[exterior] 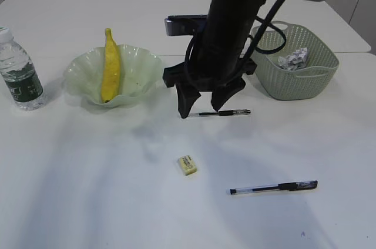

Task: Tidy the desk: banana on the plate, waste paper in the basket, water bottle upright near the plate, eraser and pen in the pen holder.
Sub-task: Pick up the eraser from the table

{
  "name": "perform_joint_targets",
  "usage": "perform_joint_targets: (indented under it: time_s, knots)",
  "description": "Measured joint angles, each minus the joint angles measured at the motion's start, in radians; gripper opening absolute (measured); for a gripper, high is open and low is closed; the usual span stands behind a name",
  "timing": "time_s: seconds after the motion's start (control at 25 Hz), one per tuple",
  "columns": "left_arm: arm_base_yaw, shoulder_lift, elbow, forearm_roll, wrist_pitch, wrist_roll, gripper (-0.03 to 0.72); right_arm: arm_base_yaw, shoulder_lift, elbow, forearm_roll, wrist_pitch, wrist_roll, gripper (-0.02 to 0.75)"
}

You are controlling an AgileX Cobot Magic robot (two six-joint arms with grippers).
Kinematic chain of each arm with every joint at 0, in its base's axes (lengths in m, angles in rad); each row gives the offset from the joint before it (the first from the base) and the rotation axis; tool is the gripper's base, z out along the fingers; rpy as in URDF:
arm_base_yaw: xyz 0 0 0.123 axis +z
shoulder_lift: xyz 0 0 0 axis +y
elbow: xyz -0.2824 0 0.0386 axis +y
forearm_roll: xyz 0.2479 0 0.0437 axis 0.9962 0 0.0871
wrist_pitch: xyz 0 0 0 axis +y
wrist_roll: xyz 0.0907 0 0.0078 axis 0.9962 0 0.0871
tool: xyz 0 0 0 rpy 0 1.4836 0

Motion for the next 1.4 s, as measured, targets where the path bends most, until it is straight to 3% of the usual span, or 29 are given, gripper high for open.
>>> perform_joint_targets:
  time_s: [1.4]
  knots:
    - [0.0, -0.001, 0.0, 0.0, 0.097, 0.0, 0.593, 0.067, 0.196, 0.0, -0.006, -0.028, 0.004, 0.513]
